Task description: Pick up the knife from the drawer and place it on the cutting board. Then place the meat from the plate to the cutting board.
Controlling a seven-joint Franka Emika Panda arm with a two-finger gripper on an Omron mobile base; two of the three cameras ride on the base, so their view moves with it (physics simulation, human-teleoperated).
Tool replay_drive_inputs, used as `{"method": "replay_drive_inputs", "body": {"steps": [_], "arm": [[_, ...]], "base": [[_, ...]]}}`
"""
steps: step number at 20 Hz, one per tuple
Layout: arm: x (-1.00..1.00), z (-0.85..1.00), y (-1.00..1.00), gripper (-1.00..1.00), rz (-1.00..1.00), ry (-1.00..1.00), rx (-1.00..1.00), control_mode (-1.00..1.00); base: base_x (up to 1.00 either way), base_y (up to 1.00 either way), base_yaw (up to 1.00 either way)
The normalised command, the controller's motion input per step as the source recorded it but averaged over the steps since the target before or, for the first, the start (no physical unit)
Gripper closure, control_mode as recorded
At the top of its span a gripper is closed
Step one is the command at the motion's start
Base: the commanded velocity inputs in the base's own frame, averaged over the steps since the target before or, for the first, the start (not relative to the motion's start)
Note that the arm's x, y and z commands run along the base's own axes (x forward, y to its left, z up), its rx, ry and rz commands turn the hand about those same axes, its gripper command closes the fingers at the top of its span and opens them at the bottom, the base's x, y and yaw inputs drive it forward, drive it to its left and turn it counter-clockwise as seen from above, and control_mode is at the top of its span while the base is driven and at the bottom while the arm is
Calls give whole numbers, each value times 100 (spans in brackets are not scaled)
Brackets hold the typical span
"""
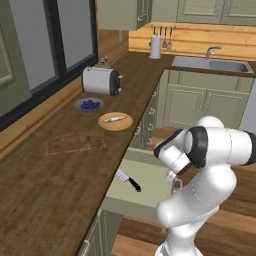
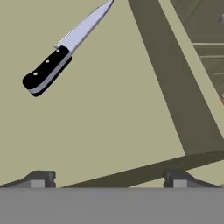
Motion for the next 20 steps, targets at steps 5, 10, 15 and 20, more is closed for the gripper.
{"method": "replay_drive_inputs", "body": {"steps": [5, 10, 15, 20], "arm": [[-29, -29, -100, -100, 1, -2, -5, -100], [-19, -4, -95, -100, 0, 0, -9, -100], [-21, 38, -27, -100, 0, 0, -3, -100], [-6, 97, 17, -100, 0, 1, -2, -100]], "base": [[0, 0, 0], [0, 0, 0], [0, 0, 0], [0, 0, 0]]}}
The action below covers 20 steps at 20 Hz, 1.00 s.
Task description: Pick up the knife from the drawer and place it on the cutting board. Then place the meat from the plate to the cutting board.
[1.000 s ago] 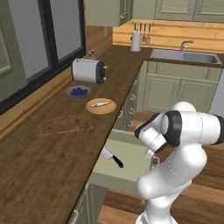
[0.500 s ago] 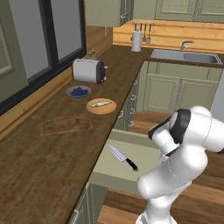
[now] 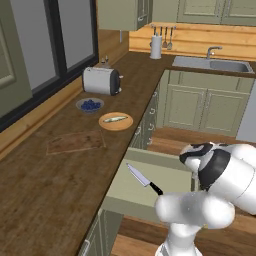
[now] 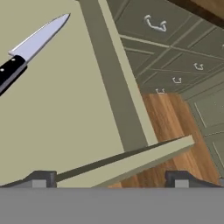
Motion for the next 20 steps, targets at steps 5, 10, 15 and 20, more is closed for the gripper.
{"method": "replay_drive_inputs", "body": {"steps": [5, 10, 15, 20], "arm": [[5, 100, 35, -100, -4, 7, 0, -100], [12, 52, 5, -100, -17, 22, 17, -100], [0, 9, 34, -100, -29, 10, 40, -100], [-1, -20, 39, -100, -31, 4, 27, -100]], "base": [[0, 0, 0], [0, 0, 0], [0, 0, 0], [0, 0, 0]]}}
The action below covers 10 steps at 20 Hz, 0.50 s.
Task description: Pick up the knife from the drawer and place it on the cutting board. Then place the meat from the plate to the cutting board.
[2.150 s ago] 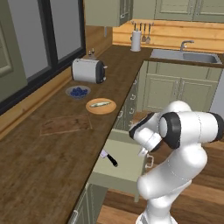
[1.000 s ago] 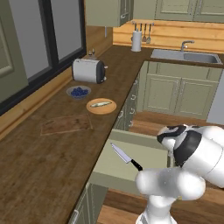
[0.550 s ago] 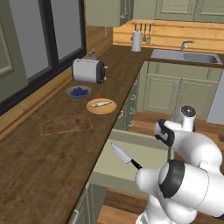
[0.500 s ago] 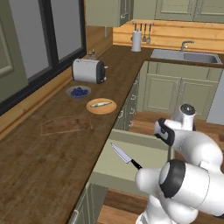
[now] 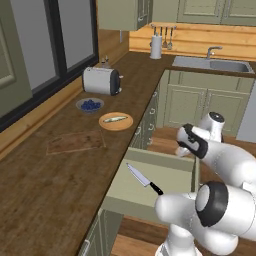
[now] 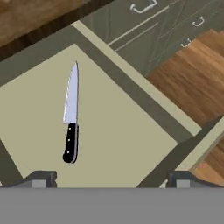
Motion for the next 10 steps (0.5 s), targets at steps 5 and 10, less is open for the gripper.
{"method": "replay_drive_inputs", "body": {"steps": [5, 10], "arm": [[0, -48, 78, -100, -29, 22, 1, -100], [-1, -69, 28, -100, -4, 20, 0, -100]], "base": [[0, 0, 0], [0, 0, 0]]}}
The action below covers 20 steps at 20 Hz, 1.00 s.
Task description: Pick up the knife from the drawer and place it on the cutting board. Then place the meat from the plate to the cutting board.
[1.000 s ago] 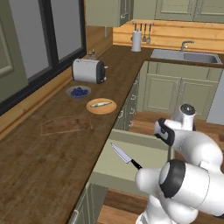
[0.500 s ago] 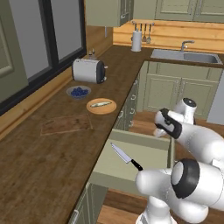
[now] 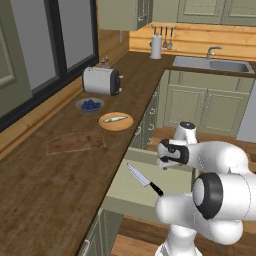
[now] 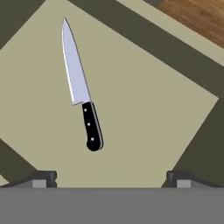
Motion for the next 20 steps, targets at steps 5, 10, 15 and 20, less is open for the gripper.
{"method": "replay_drive_inputs", "body": {"steps": [5, 10, 15, 20], "arm": [[0, -76, 14, -100, 0, 0, 0, -100], [0, -49, 9, -100, 3, 0, 5, -100], [0, -4, 5, -100, 5, 4, 12, -100], [0, -32, 35, -100, 2, 12, 2, -100]], "base": [[0, 0, 0], [0, 0, 0], [0, 0, 0], [0, 0, 0]]}}
